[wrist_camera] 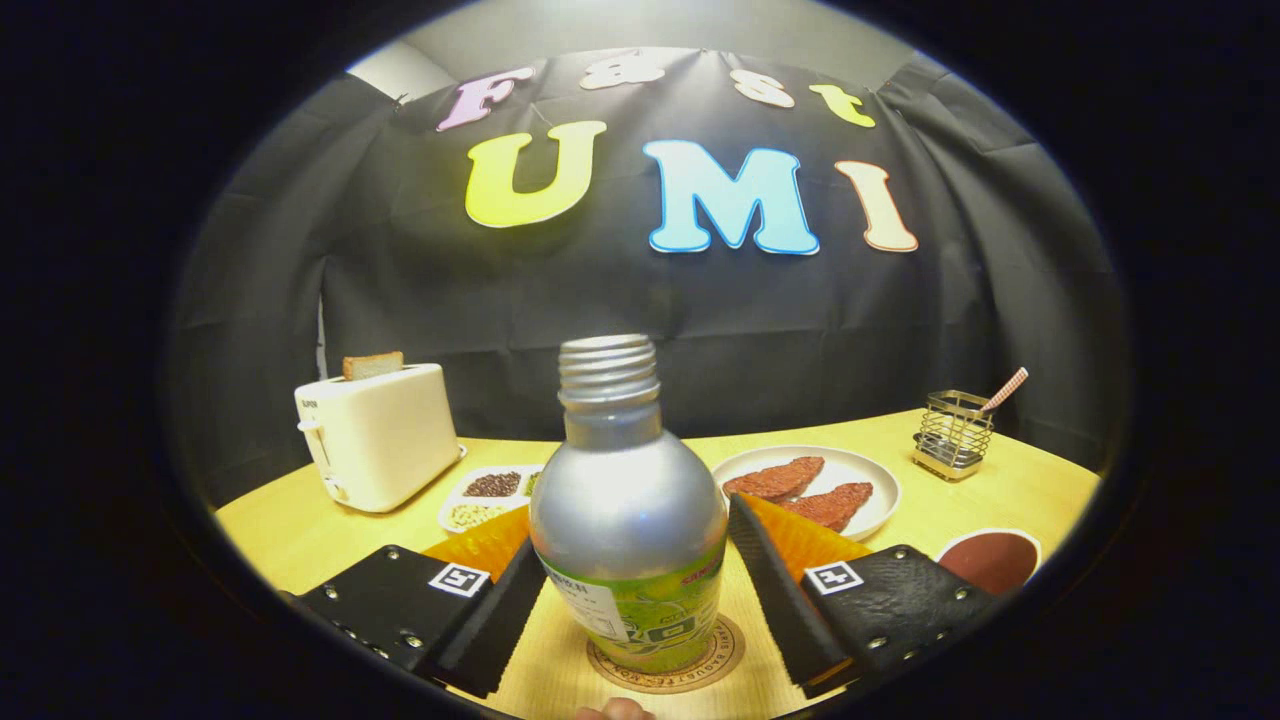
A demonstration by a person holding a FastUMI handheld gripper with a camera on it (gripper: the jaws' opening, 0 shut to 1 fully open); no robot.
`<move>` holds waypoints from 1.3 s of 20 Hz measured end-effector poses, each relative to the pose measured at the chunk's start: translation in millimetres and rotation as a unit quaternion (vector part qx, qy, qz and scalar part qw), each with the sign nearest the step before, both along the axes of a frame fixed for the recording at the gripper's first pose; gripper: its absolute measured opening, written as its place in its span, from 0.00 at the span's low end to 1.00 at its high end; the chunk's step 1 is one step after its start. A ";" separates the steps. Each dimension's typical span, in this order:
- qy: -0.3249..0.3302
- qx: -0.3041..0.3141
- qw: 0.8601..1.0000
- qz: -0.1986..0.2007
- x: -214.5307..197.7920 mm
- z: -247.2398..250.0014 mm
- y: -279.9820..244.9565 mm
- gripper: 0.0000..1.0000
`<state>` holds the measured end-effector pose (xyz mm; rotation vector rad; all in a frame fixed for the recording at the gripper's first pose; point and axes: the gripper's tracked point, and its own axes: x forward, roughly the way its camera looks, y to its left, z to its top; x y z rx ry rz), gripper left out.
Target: Take the bottle from table, then pour the juice into the cup, finally place the bottle on the coaster
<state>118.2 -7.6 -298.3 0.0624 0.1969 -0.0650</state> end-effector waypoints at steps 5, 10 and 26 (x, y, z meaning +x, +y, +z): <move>-0.028 0.008 1.000 -0.007 -17.7 57.3 -10.4 0.99; -0.030 -0.013 0.999 -0.004 -39.5 125.3 -17.6 0.99; -0.086 -0.008 0.995 0.043 -118.7 300.6 -8.4 0.99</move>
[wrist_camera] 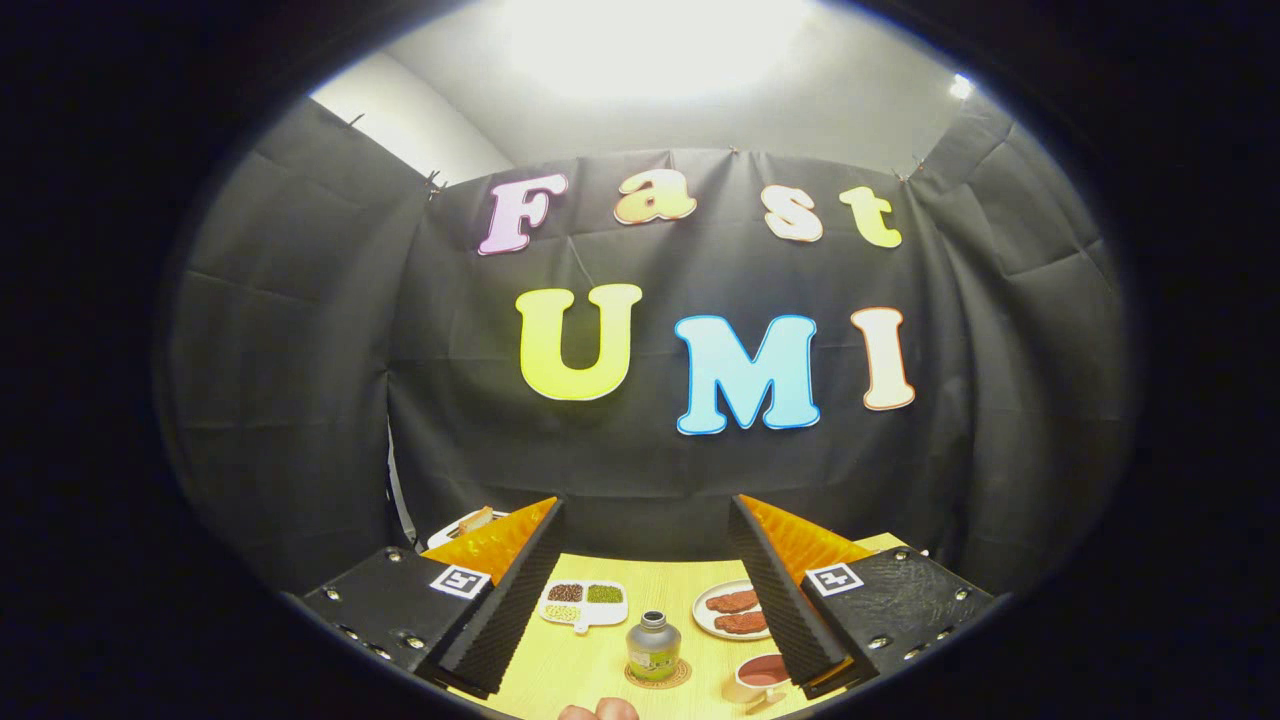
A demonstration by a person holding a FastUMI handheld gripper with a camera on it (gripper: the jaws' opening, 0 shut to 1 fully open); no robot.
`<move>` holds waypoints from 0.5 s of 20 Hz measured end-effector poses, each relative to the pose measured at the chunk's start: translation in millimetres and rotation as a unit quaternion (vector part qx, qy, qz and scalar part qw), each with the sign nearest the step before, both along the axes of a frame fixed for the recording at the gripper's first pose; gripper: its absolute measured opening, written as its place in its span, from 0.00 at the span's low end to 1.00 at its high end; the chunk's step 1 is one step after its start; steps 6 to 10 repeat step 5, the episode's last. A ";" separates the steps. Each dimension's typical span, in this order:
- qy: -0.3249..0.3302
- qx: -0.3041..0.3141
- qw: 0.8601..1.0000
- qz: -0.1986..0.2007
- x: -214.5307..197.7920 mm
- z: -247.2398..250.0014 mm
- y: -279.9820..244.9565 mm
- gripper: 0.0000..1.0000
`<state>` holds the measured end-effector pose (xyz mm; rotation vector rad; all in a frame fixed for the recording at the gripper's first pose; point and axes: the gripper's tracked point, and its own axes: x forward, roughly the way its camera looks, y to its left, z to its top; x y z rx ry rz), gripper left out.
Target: Take the bottle from table, then pour the juice into the cup, finally place the bottle on the coaster
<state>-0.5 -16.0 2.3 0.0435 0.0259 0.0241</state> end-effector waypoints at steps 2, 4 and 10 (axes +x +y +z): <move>0.001 0.005 1.000 -0.002 -6.2 4.1 -4.7 0.99; -0.005 0.009 1.000 -0.005 -11.1 9.1 -9.6 0.99; -0.006 0.011 1.000 -0.009 -10.9 9.3 -13.7 0.99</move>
